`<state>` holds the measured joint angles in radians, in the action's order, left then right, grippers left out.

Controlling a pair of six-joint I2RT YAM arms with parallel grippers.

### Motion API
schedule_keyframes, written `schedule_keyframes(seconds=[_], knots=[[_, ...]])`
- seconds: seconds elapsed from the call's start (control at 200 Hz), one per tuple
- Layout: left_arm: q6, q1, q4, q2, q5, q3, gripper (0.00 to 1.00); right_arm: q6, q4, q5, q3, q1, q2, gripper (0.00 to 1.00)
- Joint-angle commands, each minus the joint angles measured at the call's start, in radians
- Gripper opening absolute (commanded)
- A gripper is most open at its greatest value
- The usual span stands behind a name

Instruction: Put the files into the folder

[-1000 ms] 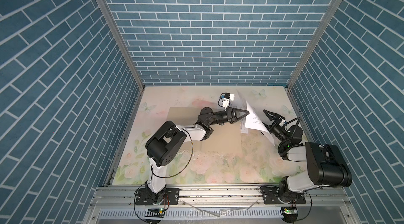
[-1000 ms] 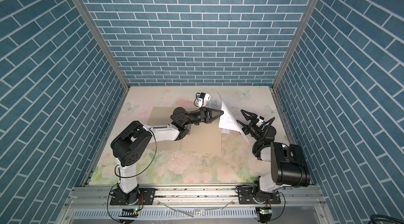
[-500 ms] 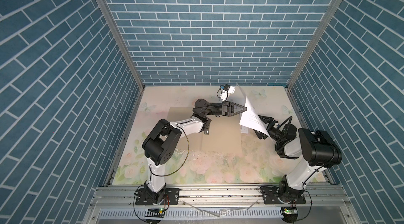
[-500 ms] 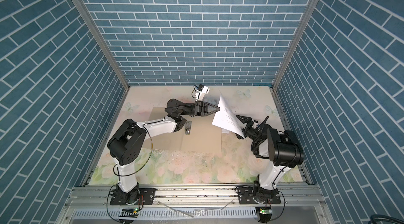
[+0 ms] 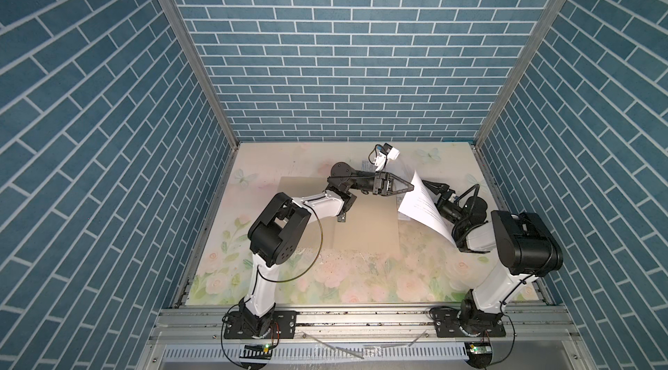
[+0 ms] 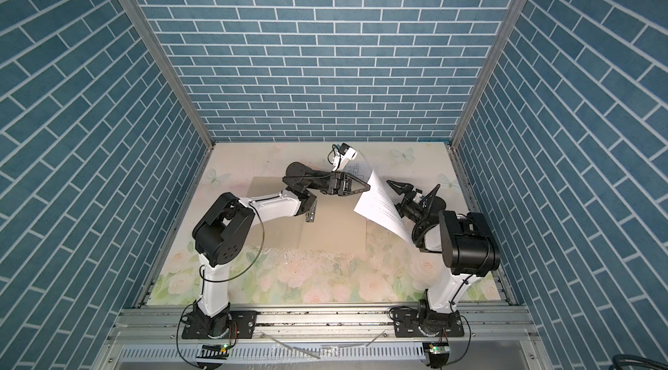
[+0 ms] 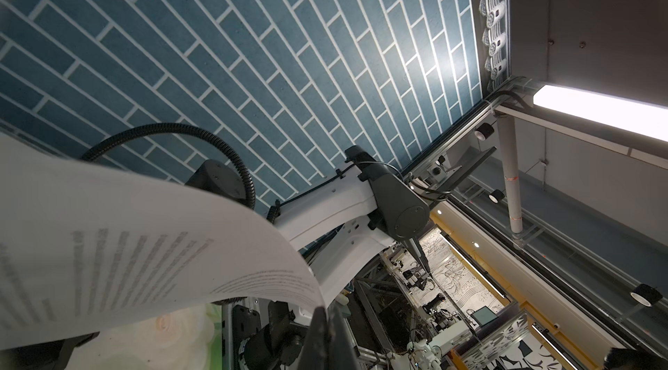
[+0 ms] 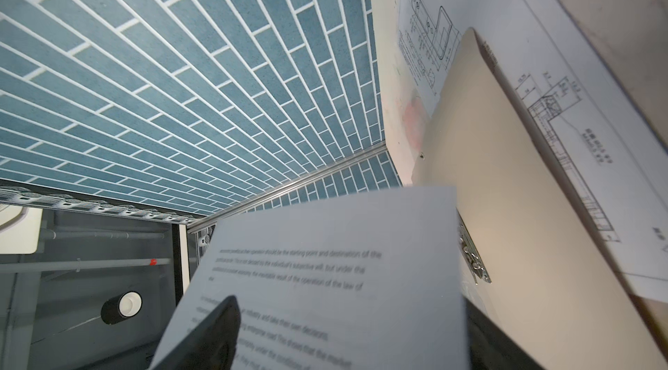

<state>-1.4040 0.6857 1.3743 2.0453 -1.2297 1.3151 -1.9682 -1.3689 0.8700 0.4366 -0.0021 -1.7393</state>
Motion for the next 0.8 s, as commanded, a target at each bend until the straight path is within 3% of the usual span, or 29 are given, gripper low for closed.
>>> schedule_keyframes(seconds=[0.0, 0.44, 0.795], knots=[[0.048, -0.013, 0.032, 0.021, -0.03, -0.043, 0.0, -0.066, -0.03, -0.016, 0.042, -0.016, -0.003, 0.88], [0.162, -0.147, 0.032, 0.004, 0.041, -0.363, 0.0, -0.033, -0.03, -0.032, -0.007, -0.045, -0.054, 0.88], [0.189, -0.166, 0.032, 0.07, 0.049, -0.462, 0.0, -0.008, -0.03, -0.05, -0.022, -0.027, -0.075, 0.84]])
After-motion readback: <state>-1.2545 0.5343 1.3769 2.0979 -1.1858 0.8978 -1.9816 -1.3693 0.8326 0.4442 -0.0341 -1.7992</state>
